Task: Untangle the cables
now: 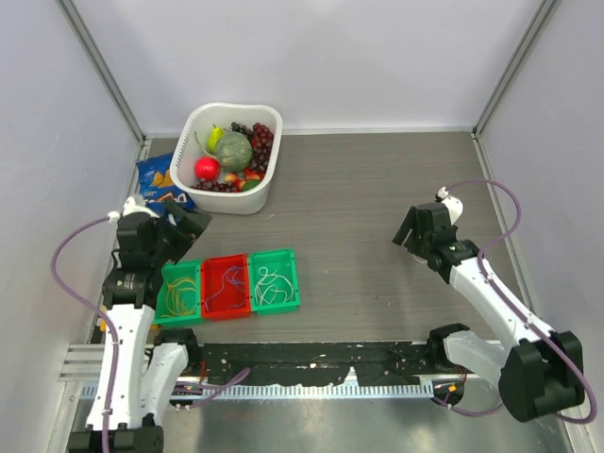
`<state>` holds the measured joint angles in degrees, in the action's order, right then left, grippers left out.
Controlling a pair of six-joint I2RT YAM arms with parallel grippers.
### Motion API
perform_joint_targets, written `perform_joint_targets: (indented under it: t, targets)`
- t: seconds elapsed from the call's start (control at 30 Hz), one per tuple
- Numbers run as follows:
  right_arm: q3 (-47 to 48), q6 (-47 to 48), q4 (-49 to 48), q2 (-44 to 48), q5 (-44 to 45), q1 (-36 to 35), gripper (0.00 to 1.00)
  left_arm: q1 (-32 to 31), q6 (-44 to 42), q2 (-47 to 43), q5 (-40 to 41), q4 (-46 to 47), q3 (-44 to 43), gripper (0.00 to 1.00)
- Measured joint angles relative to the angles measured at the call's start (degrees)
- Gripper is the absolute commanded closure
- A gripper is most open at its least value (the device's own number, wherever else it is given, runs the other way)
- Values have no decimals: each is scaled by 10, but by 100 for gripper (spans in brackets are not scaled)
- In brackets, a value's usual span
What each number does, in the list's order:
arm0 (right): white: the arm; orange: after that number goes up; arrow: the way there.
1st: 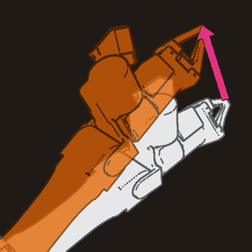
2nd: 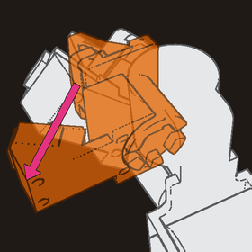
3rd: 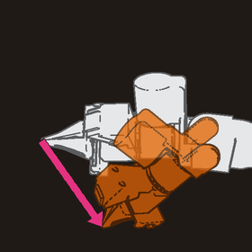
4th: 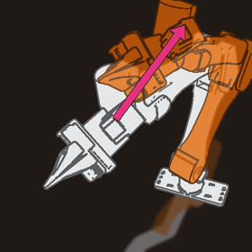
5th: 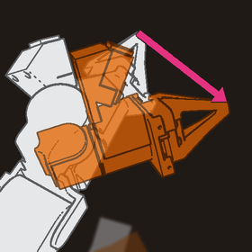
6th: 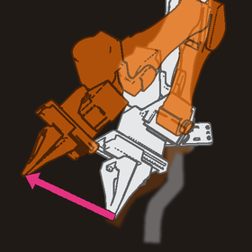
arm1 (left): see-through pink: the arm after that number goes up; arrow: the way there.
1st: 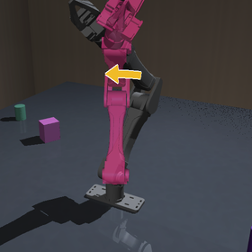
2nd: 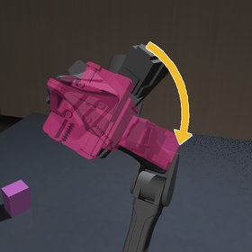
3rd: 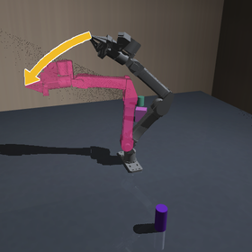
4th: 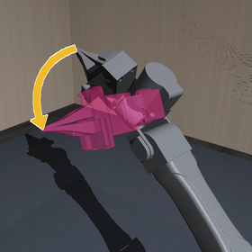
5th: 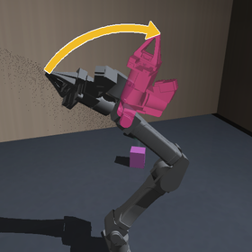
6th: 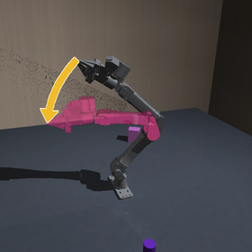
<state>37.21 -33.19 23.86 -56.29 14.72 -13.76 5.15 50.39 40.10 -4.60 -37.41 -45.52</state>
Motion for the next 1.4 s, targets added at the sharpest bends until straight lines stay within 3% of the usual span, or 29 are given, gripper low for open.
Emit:
perform_joint_targets:
  t: [0.17, 0.23, 0.4, 0.53, 0.7, 0.87, 0.97, 1.07, 1.23, 1.33, 1.4]
  targets:
    - [19, -20, 8, -61, 56, 19, 23, -149, -8, 21, -119, 115, 0, 8]
    - [29, -31, 0, -71, 60, 66, 25, -208, -13, 38, -144, 144, 0, 7]
    - [32, -41, -37, -116, 28, 213, 28, -354, -32, 90, -167, 201, -1, 7]
    - [29, -17, -70, -165, -50, 216, 33, -449, -50, 140, -170, 245, -1, 10]
    - [24, 15, -115, -194, -134, 168, 43, -525, -75, 203, -180, 268, -13, 13]
    - [24, 37, -135, -232, -171, 17, 62, -564, -93, 231, -182, 278, -30, 14]
    - [10, 33, -143, -224, -191, -60, 63, -570, -100, 232, -182, 285, -31, 15]
    - [-16, 17, -145, -188, -209, -125, 58, -570, -105, 232, -177, 286, -31, 16]
    - [-29, -3, -134, -99, -236, -172, 25, -570, -113, 248, -143, 285, -33, 9]
    - [-23, 0, -106, -58, -190, -171, 23, -570, -114, 296, -117, 274, -51, 10]
    - [-15, 1, -92, -50, -163, -166, 25, -570, -113, 346, -102, 260, -78, 19]
